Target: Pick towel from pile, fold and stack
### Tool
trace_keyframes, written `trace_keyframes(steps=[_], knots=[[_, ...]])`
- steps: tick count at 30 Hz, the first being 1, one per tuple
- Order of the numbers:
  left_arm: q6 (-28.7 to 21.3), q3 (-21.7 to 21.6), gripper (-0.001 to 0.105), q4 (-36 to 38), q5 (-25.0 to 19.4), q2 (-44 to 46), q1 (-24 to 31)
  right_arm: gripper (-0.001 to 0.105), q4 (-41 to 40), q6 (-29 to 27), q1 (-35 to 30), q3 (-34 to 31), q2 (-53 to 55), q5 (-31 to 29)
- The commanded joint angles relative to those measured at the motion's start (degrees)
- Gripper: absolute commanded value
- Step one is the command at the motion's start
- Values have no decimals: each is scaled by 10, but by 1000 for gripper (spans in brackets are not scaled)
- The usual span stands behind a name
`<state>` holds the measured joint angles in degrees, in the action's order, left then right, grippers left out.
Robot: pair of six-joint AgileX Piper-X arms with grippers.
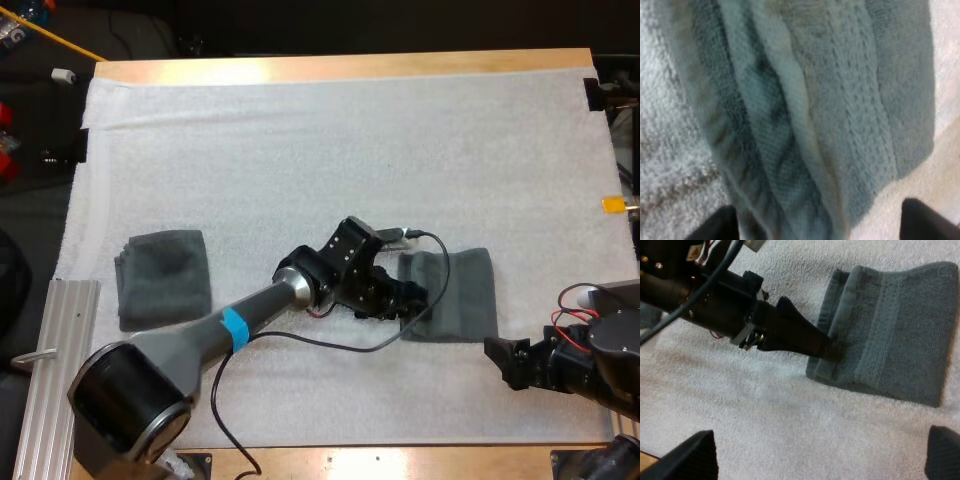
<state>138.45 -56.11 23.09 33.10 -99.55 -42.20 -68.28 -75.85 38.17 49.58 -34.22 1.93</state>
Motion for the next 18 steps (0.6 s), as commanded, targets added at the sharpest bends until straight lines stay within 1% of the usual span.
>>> trace_keyframes(steps=[1,3,5,7,10,12,15,18], knots=[[-13,-4,65,3,-31,10,-7,81,-1,2,1,4,1,-4],[-22,-6,65,5,-53,10,-15,81,-1,2,1,4,1,-4],[-30,-9,65,15,-86,6,-25,81,-1,2,1,4,1,-4],[-38,-9,65,16,-109,6,-32,81,-1,2,1,4,1,-4],[-40,-9,65,14,-128,6,-38,81,-1,2,1,4,1,-4],[-40,-9,65,12,-131,3,-38,81,-1,2,1,4,1,-4],[-40,-19,65,27,-120,-13,-40,81,-1,2,1,4,1,-4],[-40,-43,65,55,-94,-46,-47,81,-1,4,1,4,1,-4]])
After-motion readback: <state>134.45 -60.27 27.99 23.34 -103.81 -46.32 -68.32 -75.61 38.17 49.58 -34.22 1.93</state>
